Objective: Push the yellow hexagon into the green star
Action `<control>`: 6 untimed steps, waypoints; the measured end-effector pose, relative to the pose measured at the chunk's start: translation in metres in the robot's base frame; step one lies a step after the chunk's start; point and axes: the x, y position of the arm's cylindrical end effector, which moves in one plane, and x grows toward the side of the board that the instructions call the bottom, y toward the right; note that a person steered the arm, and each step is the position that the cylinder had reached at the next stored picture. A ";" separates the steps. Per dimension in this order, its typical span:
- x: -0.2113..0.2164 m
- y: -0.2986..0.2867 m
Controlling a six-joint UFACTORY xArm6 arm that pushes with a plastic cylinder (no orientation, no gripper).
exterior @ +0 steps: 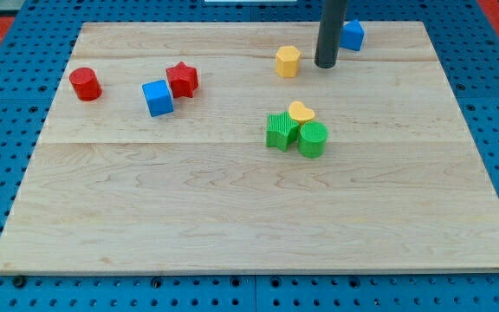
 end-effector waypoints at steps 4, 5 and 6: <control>0.012 -0.087; 0.013 -0.094; 0.016 -0.135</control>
